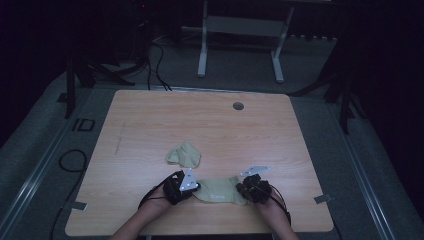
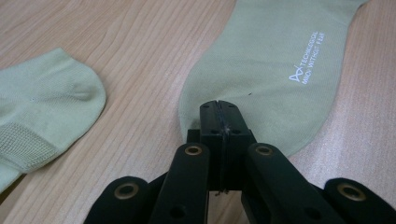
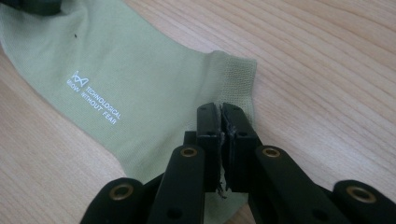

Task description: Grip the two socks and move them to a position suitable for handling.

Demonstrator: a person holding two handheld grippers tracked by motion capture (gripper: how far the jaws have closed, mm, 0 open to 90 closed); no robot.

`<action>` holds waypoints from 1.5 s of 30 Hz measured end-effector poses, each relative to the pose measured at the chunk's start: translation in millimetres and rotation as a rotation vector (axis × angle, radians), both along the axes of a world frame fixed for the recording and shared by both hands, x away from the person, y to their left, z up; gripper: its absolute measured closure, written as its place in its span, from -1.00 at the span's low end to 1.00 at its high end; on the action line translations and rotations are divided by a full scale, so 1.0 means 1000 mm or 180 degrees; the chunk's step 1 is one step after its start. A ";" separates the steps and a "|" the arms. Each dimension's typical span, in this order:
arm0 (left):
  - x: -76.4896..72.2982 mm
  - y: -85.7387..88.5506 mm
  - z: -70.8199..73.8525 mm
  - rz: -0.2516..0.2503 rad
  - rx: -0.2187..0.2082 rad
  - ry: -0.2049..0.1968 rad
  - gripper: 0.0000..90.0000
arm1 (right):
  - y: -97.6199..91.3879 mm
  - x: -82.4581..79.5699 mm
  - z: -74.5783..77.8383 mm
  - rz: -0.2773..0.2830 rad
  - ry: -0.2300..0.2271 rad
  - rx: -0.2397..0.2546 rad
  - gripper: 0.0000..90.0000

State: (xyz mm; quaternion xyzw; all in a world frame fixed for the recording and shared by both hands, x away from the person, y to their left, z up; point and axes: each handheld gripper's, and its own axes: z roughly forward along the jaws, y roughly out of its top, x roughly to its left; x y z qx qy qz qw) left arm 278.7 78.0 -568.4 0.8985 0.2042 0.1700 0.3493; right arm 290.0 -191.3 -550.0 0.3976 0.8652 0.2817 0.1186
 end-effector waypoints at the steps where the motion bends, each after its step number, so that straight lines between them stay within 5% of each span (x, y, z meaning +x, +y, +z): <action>1: 0.000 0.000 0.000 -0.0001 0.0000 0.0000 0.99 | -0.001 0.001 0.000 -0.0003 0.0004 -0.0017 0.92; 22: -0.003 -0.012 0.004 -0.0020 0.0021 0.0091 0.98 | -0.020 -0.004 0.001 -0.0082 0.0031 0.0005 0.91; 23: -0.003 -0.012 0.005 -0.0002 0.0019 0.0096 0.80 | -0.020 -0.004 0.002 -0.0075 0.0060 0.0039 0.86; 28: -0.007 -0.001 0.019 0.0055 -0.0172 0.0128 0.55 | -0.019 -0.007 0.013 -0.0061 -0.0024 0.0074 0.74; 33: -0.014 0.013 0.031 0.0155 -0.0350 0.0167 0.20 | -0.010 0.001 0.032 0.0008 -0.0120 0.0204 0.38; 45: -0.028 0.040 0.028 0.0285 -0.0283 0.0143 0.15 | 0.038 0.029 0.057 0.0225 -0.0250 0.0207 0.28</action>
